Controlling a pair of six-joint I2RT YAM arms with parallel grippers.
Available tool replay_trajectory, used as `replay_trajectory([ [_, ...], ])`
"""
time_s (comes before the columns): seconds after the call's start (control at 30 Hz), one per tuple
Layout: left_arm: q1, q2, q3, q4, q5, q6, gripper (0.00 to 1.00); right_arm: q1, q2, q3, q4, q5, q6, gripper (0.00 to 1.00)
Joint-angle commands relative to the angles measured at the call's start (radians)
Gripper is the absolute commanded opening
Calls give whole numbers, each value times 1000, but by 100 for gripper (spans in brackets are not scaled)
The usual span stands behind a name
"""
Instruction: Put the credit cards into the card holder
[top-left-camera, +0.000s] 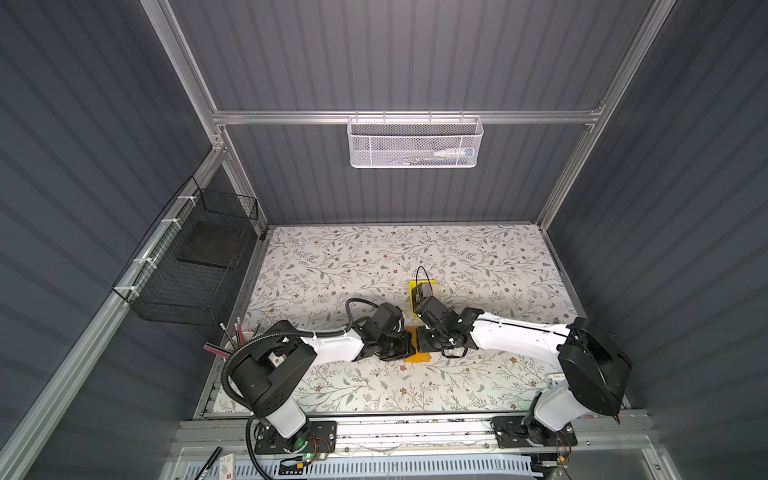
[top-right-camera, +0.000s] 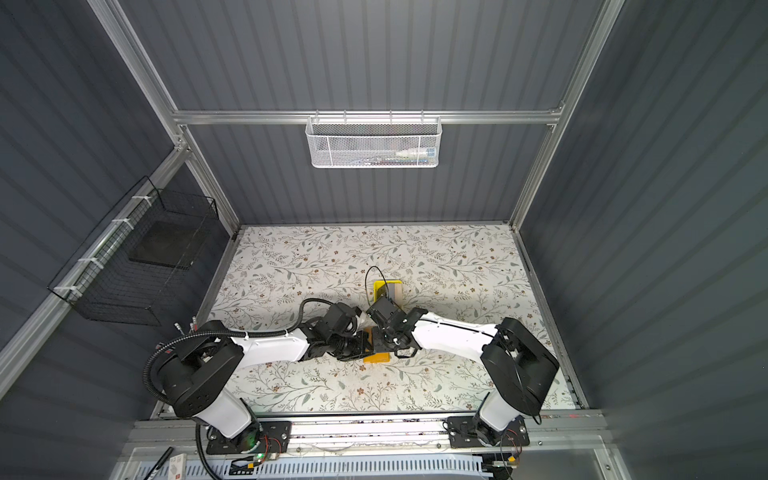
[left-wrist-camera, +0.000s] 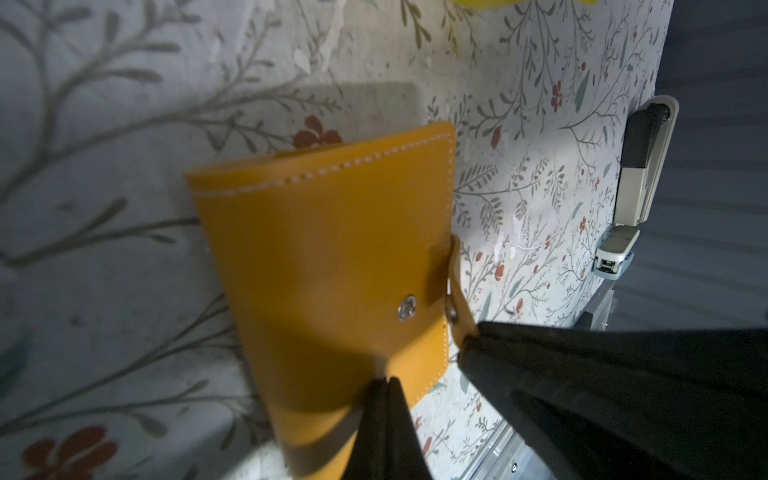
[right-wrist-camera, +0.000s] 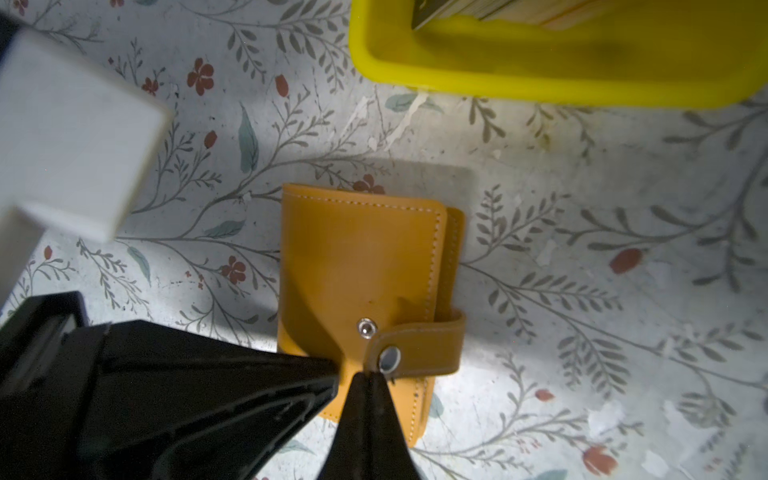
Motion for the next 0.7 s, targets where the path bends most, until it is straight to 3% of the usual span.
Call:
replay_trajectory([
  [0.0, -4, 17, -40, -67, -45, -7, 0, 5, 15, 27, 16, -25, -21, 1],
  [0.67, -4, 0, -46, -75, -49, -7, 0, 4, 98, 78, -46, -6, -18, 0],
])
